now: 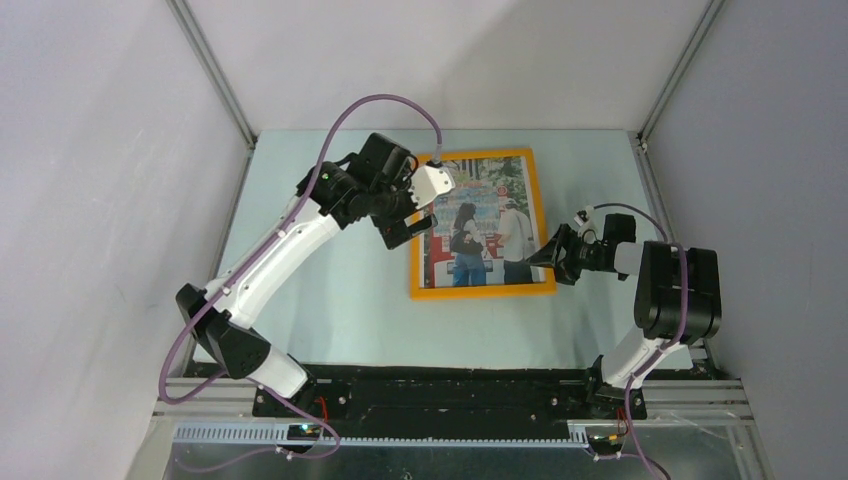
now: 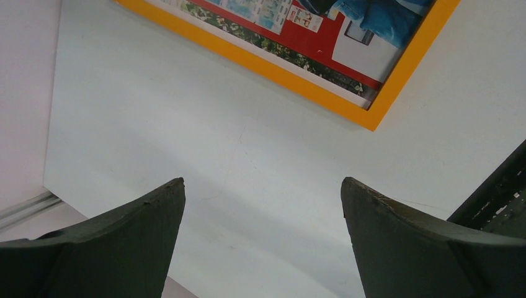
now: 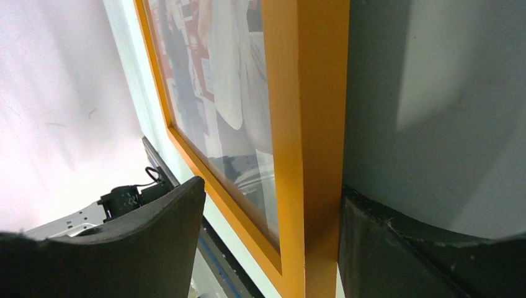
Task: Put the photo into the frame
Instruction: Turn over the photo frame at the center of the board.
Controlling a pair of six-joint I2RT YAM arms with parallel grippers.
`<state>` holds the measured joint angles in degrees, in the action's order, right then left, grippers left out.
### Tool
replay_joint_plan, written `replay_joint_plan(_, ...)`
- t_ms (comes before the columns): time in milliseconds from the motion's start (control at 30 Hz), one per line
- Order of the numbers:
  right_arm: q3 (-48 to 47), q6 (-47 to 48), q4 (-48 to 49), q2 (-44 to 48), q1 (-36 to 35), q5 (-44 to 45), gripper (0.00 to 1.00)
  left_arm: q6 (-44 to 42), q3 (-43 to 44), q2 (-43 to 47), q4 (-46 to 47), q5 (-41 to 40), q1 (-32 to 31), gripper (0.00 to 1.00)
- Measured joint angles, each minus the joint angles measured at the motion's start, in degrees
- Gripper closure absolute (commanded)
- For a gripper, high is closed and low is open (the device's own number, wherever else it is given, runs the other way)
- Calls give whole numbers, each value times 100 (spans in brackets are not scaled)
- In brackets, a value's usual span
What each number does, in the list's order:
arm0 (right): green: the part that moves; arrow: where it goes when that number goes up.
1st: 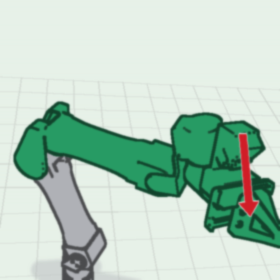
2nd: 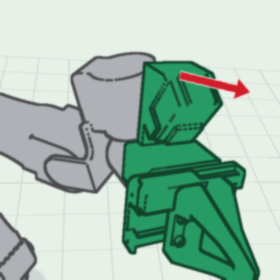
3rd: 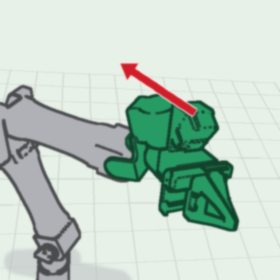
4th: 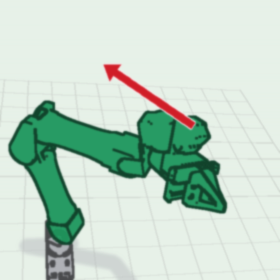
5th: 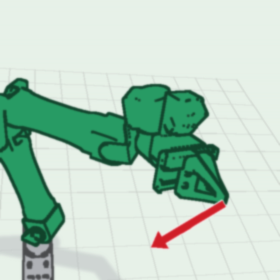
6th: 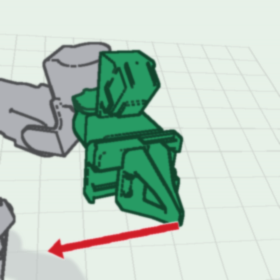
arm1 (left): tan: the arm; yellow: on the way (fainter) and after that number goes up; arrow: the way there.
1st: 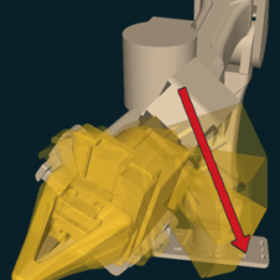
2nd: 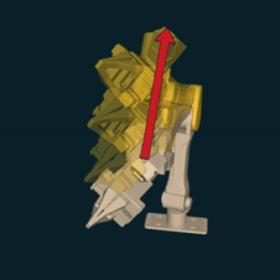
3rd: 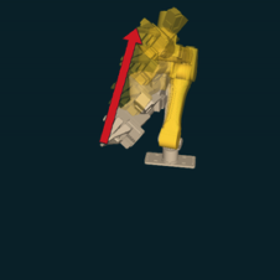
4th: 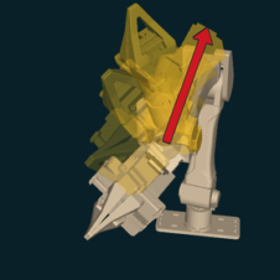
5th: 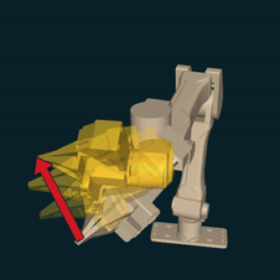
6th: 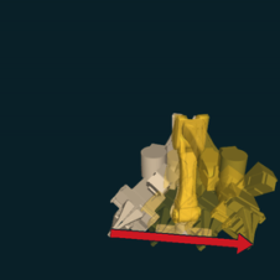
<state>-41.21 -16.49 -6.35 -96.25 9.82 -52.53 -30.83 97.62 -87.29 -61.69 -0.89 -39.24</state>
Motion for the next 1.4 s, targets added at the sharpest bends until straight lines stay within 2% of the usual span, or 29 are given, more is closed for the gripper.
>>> replay_joint_plan(733, -136, 173, -186, -63, -168, -26, 20, 4, -315, 186, 120, -17, 0, 0)
replay_joint_plan(1400, -177, 227, -282, -39, -258, 72, 20, 48, -505, 337, 254, -39, 0, 0)
